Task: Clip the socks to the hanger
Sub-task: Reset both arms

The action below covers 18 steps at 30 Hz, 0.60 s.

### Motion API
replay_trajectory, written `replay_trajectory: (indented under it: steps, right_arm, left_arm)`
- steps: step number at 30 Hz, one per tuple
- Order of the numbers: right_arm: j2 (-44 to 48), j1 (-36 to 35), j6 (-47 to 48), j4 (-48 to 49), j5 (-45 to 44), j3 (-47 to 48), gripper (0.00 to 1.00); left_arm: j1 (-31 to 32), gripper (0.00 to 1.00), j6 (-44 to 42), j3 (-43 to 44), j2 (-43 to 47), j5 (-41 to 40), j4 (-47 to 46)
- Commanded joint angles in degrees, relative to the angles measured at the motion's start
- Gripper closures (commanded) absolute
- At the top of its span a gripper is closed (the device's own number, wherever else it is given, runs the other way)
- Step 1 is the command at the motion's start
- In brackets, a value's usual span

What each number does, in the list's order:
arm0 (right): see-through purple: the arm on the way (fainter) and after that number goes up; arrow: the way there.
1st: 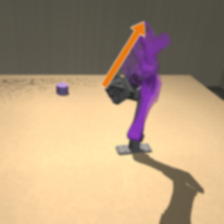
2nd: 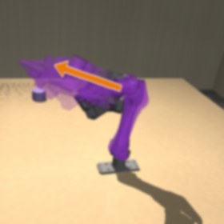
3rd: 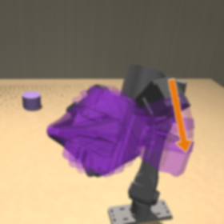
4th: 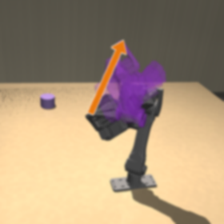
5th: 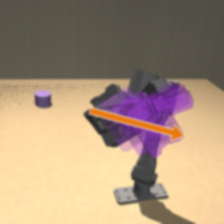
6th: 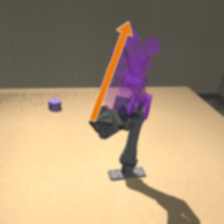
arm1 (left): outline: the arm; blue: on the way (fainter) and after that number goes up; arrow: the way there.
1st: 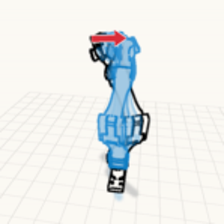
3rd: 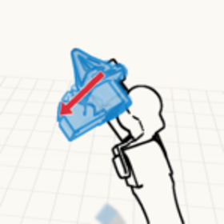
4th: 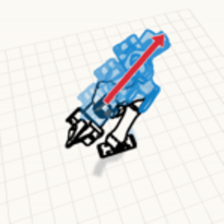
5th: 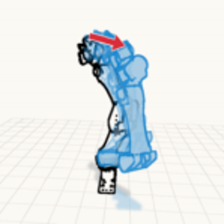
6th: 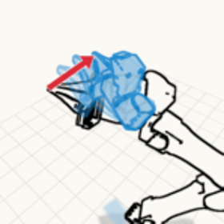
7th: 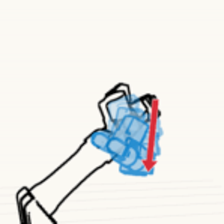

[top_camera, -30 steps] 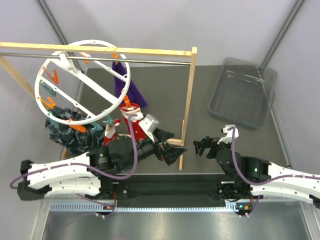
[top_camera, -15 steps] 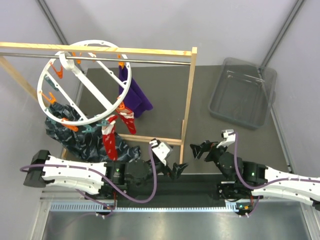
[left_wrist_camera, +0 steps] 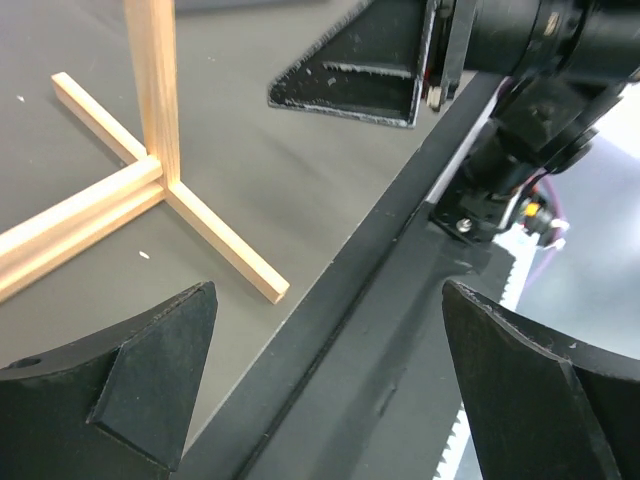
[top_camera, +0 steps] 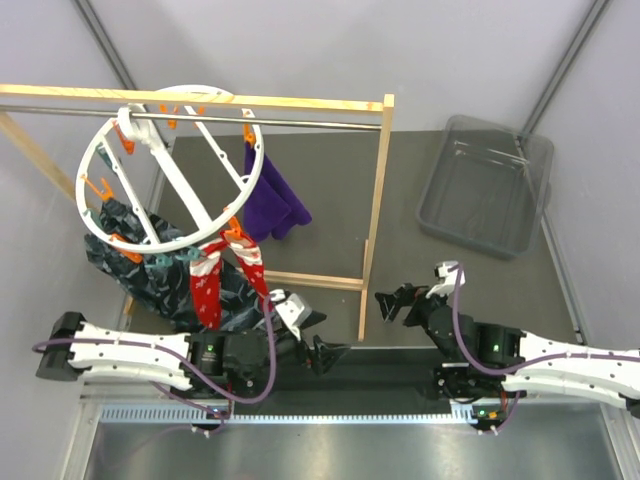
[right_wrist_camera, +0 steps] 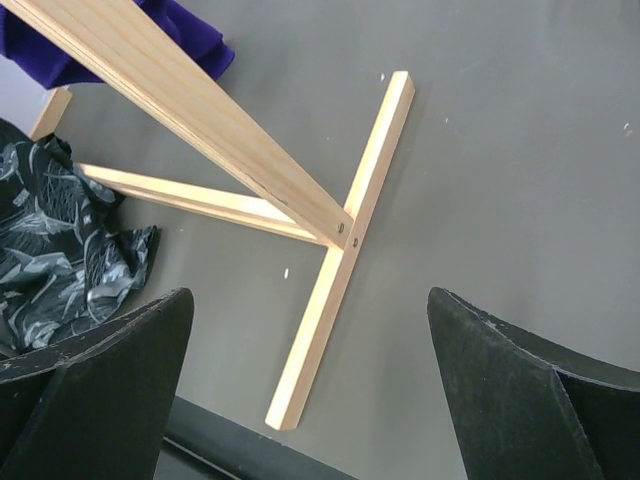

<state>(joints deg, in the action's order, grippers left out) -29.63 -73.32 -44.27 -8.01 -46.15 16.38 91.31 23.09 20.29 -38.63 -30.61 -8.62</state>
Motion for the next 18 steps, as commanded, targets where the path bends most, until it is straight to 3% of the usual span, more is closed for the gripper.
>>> replay_trajectory:
  steps: [1,7,13,18]
  right_arm:
    - [1.32,0.37,-1.96,5.19,1.06,-2.31,0.0]
    - [7.99,0.37,0.67,13.09,5.18,-9.08,0.0]
    - [20.03,0.37,1.56,25.93,7.83,-22.17,0.0]
    - [27.87,0.37,-1.87,18.13,4.76,-25.17,0.0]
  left_arm:
    - [0.27,0.02,3.8,-2.18,5.48,1.08,0.44]
    - [0.27,0.02,4.77,-8.23,12.34,0.47,0.01]
    - [0.27,0.02,6.26,-14.22,24.88,1.61,1.32]
    - [0.19,0.01,9.68,-18.62,37.75,1.52,7.99]
